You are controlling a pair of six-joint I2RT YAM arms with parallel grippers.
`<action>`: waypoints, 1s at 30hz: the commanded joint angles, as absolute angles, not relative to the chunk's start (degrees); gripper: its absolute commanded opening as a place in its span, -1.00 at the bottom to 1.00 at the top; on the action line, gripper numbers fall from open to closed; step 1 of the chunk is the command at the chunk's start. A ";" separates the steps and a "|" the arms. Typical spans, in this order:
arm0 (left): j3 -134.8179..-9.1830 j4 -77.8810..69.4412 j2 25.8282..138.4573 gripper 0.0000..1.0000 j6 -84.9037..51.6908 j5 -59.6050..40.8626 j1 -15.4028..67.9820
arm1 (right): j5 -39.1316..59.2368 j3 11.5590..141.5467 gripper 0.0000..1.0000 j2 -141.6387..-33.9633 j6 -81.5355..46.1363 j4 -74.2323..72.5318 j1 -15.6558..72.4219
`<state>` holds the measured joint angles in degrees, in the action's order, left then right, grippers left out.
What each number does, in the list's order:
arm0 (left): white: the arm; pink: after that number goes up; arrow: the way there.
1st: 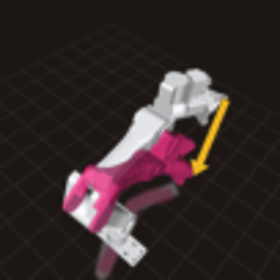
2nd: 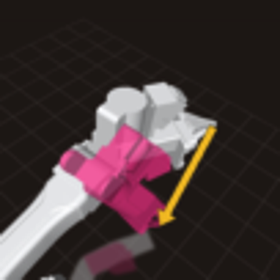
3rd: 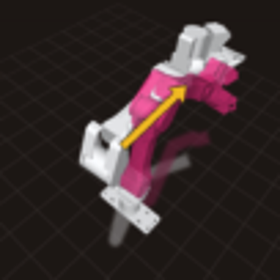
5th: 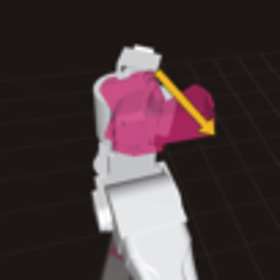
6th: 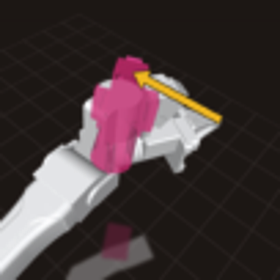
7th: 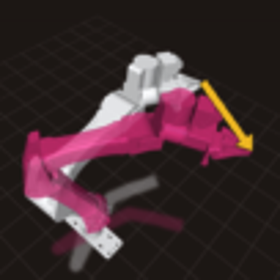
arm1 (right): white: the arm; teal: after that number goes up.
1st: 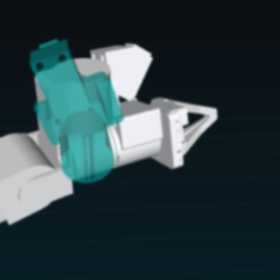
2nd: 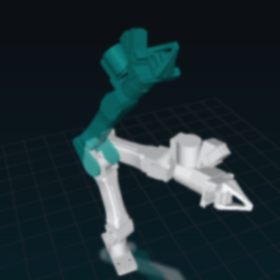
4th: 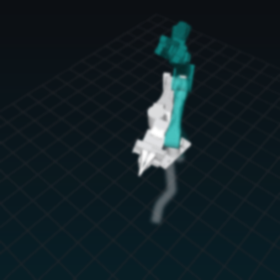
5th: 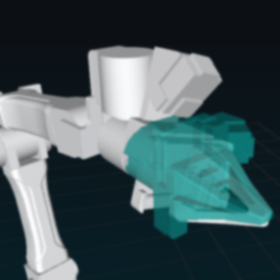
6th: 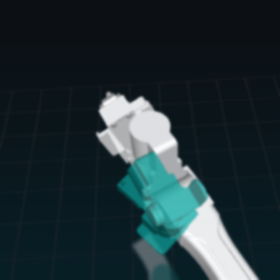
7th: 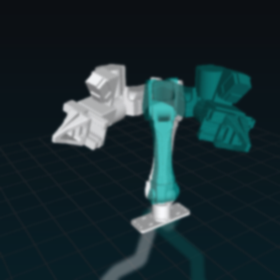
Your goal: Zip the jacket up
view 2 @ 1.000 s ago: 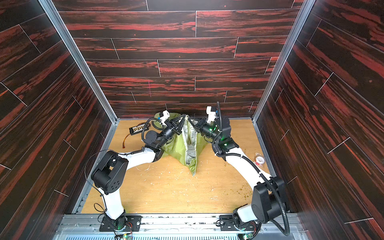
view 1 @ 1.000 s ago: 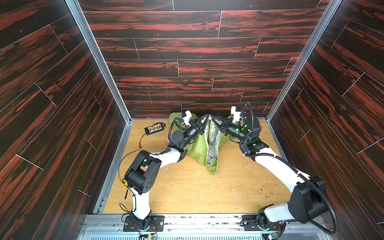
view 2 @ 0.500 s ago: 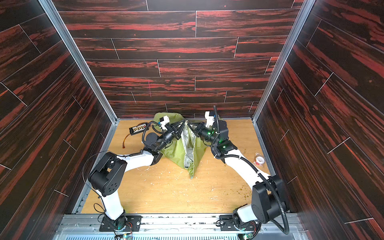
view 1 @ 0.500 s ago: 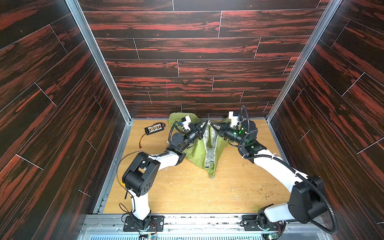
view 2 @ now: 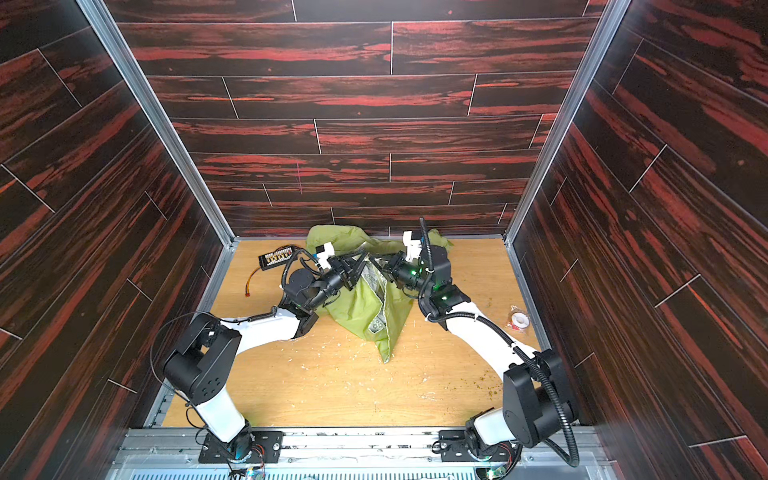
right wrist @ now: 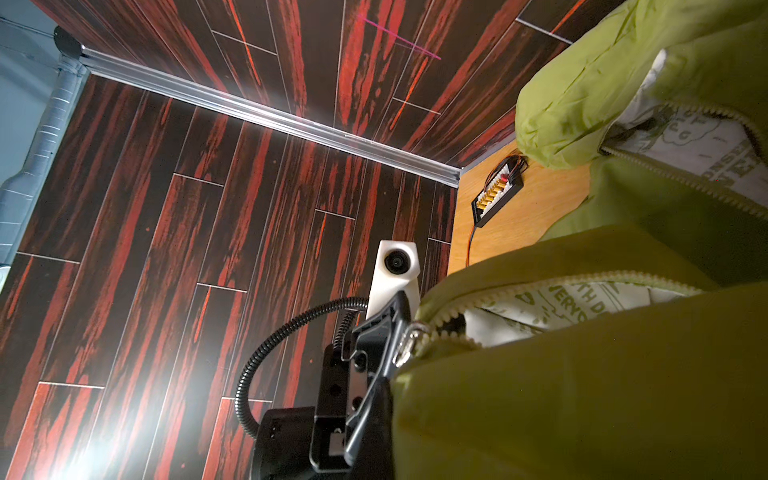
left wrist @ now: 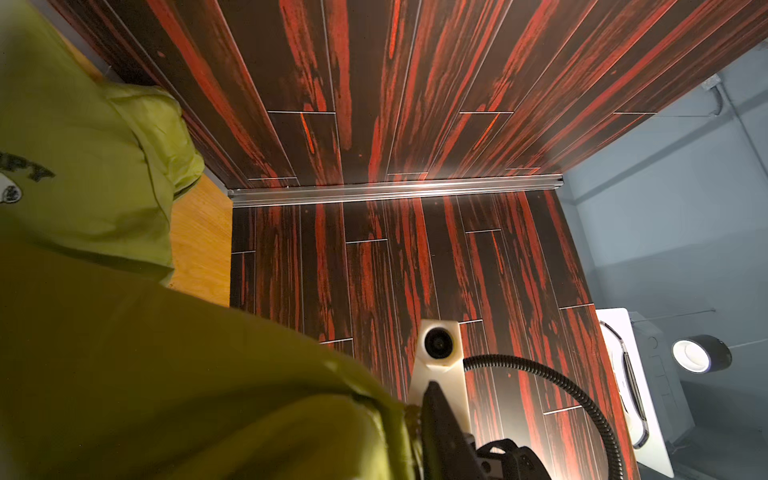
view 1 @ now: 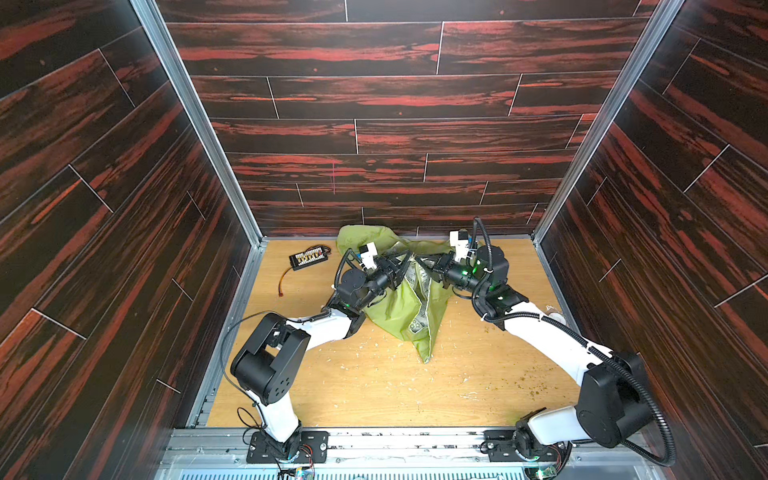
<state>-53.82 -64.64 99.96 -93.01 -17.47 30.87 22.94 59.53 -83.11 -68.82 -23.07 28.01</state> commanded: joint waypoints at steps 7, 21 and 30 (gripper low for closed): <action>-52.24 -65.89 97.71 -0.58 -93.28 -14.56 30.63 | 24.18 58.02 -1.00 -80.60 -69.56 -24.21 28.48; -52.22 -65.73 98.06 -0.54 -93.81 -13.26 30.67 | 23.39 57.64 -1.00 -79.99 -69.35 -23.95 28.39; -51.81 -63.44 97.21 -1.00 -93.32 -13.39 30.66 | 23.54 57.83 -1.00 -80.38 -69.59 -24.35 28.43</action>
